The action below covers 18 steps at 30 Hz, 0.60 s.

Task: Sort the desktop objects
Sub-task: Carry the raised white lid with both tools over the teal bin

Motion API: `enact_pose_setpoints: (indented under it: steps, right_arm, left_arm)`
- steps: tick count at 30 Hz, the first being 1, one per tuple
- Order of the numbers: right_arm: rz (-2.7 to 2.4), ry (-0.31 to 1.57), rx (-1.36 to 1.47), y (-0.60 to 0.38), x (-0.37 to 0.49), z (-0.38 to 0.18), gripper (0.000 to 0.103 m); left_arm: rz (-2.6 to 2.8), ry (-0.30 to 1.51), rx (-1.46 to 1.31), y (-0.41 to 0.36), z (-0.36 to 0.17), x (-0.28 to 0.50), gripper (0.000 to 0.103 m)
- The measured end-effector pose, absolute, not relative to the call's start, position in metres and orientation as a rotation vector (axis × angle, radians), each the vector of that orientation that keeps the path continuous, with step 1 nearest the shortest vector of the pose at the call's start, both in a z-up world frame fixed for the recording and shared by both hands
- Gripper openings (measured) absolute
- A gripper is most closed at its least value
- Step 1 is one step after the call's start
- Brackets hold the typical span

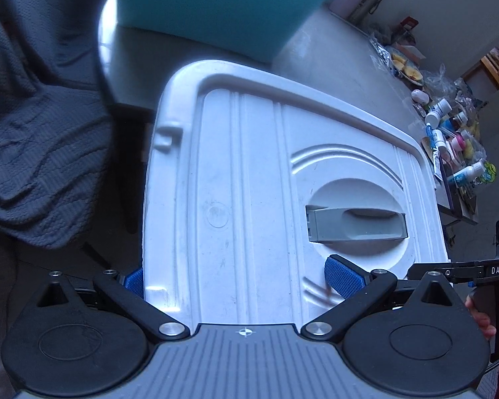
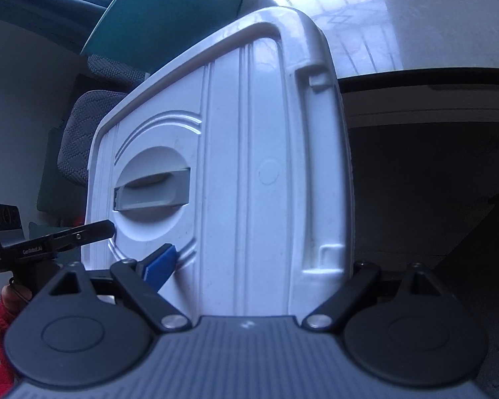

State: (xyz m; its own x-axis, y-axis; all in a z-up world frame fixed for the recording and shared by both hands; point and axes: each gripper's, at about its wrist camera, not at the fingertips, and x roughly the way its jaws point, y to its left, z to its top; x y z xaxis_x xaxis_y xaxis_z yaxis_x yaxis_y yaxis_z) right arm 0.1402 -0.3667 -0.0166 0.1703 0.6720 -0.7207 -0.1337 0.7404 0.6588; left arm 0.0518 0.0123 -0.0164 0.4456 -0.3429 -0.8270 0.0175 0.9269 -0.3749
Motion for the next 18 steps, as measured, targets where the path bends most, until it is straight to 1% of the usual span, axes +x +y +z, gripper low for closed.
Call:
enact_pose_setpoints:
  steps: [10, 18]
  right_arm:
    - [0.613, 1.247, 0.543, -0.267, 0.084, 0.008, 0.09]
    - [0.596, 1.198, 0.546, -0.227, 0.059, 0.031, 0.09]
  left_arm:
    - [-0.222, 1.067, -0.302, 0.12, 0.006, 0.001, 0.103]
    - [-0.237, 1.032, -0.293, 0.168, 0.033, -0.017, 0.103]
